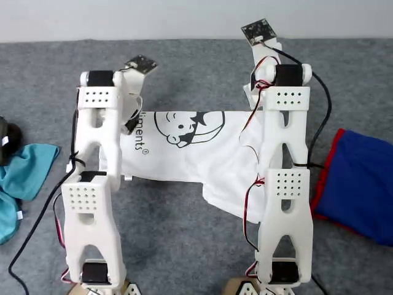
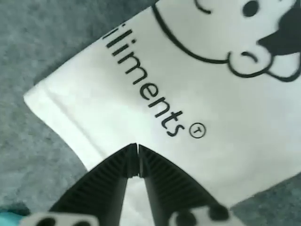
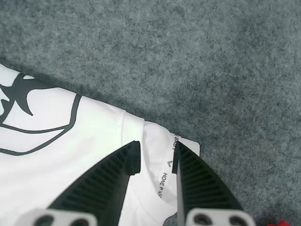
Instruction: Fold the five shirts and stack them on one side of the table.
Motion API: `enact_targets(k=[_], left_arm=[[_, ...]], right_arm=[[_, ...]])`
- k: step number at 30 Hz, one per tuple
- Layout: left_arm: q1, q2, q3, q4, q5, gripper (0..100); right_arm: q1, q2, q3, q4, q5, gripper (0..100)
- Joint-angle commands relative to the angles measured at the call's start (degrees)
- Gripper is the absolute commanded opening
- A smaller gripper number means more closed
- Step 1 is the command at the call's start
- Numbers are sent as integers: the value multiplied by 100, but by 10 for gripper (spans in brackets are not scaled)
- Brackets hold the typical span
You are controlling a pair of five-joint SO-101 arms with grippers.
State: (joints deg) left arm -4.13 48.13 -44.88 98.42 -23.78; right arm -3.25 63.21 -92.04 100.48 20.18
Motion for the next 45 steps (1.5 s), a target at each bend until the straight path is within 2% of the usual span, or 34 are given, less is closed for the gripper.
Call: enact_targets(k=[1,7,15,21,28,32,37,41,45], left_arm=[[-149,404,-330,-132,35,8],[-255,1477,-1534,0,44,8],[-246,2004,-2993,149,53,8],[-211,1776,-3108,211,62,8],[-114,721,-3090,229,290,8],[-18,0,-2607,229,352,8],[132,-967,-1033,220,334,8],[466,-1662,92,211,316,8],[941,-2127,655,202,167,8]], right_arm=[[31,-453,-202,242,-70,122],[48,-462,-202,251,-70,122],[57,-462,-202,251,-70,122],[57,-462,-202,251,-70,122],[40,-505,-202,259,-70,121],[22,-514,-202,268,-70,121],[101,-567,-202,277,-369,121],[365,-1147,-202,277,-387,121],[673,-1956,-202,268,-387,121]])
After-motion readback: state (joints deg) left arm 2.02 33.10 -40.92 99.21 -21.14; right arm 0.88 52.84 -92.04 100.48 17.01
